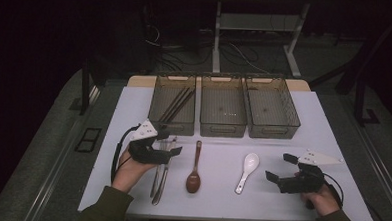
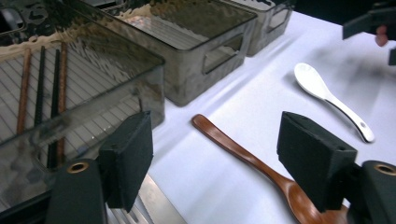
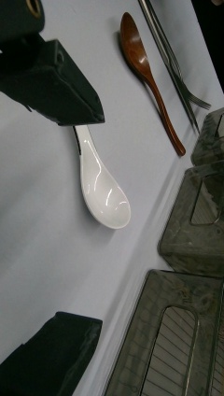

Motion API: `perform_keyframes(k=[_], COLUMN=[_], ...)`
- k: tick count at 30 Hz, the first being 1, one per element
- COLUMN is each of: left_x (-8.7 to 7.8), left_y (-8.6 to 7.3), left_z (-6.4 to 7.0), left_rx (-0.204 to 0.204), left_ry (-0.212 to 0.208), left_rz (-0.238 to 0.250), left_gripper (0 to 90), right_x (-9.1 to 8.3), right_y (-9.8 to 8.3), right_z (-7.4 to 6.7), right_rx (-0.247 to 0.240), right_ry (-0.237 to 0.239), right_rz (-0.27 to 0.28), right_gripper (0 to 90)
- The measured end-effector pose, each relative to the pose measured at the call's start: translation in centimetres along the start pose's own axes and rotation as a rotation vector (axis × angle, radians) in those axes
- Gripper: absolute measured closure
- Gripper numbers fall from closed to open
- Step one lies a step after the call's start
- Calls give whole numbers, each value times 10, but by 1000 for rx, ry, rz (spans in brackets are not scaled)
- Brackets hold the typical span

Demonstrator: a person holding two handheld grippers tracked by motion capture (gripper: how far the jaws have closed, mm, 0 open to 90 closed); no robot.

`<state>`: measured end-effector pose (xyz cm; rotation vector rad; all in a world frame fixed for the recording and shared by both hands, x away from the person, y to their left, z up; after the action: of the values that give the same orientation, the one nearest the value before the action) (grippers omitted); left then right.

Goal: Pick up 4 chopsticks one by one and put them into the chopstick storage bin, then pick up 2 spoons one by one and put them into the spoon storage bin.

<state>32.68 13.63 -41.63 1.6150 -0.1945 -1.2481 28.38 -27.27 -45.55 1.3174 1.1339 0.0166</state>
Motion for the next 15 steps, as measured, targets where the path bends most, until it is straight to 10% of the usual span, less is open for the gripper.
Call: perform_keyframes(k=[15], left_x=[0], left_y=[-31], left_z=[18], left_rx=[0], left_ry=[-39], left_rz=[2], left_gripper=[52], right_x=[1], right_y=[0], right_z=[0], right_rx=[-1], right_ry=[6], right_rz=[-8], right_gripper=[26])
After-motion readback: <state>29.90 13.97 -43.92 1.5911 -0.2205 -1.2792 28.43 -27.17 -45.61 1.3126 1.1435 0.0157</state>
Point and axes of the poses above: each handheld gripper's, and its own axes: x roughly forward along the jaws, y roughly out of its top, z roughly to its right, the point moved 4 cm from there along x, roughly forward along the jaws, and after that the axes turned 10 degrees about -z, right-handed, at the moved point
